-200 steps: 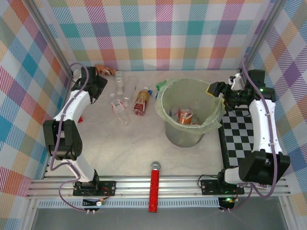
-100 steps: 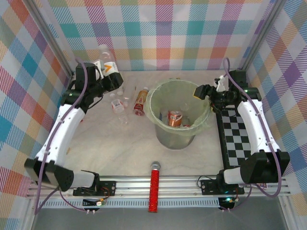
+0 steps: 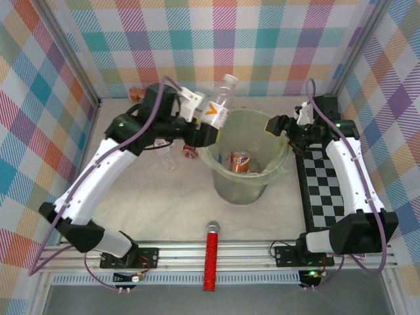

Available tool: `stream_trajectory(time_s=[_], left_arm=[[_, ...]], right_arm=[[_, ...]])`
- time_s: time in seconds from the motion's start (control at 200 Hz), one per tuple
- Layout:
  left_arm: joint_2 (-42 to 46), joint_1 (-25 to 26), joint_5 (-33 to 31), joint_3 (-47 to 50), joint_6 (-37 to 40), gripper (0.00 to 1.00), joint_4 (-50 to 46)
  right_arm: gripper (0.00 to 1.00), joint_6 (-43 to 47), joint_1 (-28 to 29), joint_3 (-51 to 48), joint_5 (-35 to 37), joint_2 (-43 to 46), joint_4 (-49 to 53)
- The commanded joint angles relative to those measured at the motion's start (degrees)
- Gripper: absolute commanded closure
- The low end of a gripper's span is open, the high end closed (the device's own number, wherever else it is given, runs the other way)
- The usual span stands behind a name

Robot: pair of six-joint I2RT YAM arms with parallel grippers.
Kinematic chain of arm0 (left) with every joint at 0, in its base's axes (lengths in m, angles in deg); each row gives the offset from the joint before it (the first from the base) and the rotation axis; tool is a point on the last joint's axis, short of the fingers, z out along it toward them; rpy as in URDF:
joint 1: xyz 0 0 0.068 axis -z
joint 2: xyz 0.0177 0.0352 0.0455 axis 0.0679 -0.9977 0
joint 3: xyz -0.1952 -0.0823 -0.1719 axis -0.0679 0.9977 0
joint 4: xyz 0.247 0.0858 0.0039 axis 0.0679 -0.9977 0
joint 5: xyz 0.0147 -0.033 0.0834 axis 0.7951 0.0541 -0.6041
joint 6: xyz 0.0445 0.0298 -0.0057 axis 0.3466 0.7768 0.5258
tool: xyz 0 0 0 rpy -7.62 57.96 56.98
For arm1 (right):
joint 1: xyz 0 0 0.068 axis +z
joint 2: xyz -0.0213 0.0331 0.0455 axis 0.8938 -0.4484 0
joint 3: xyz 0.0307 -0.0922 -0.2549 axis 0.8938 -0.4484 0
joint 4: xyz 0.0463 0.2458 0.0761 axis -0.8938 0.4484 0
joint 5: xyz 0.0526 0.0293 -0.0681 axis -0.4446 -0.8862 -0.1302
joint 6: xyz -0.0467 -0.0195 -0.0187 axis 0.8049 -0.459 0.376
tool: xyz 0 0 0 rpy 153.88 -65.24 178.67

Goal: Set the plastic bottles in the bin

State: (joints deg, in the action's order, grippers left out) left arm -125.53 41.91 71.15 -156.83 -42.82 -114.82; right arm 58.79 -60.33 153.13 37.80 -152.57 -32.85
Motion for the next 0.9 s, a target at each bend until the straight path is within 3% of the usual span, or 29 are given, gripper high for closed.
stream_trajectory(time_s=[0.0,0.175,0.355,0.635,0.8,0.895], left_arm=[[-3.2,3.5,-2.1,-3.8,3.4,0.77,-4.2],[-9.4,7.9,-5.9,-8.5,5.0,0.77,-8.0],[-12.6,8.8,-8.6,-8.9,5.3,0.69,-8.9],[-14.1,9.1,-6.8,-8.7,6.6,0.34,-8.7],[-13.6,9.0,-7.0,-8.2,6.6,0.27,-8.1],[-13.2,9.0,-6.8,-7.9,6.6,0.17,-7.6]], right_arm=[[0.09,2.5,-0.7,5.6,0.9,2.1,3.9],[0.09,3.6,-2.9,9.1,0.6,3.2,5.6],[0.09,3.8,-2.9,9.8,-1.0,4.1,5.0],[0.09,4.5,-2.9,9.2,-0.4,3.8,5.4],[0.09,4.6,-2.9,8.9,-0.5,3.5,5.3],[0.09,4.8,-2.8,8.8,-0.5,3.3,5.3]])
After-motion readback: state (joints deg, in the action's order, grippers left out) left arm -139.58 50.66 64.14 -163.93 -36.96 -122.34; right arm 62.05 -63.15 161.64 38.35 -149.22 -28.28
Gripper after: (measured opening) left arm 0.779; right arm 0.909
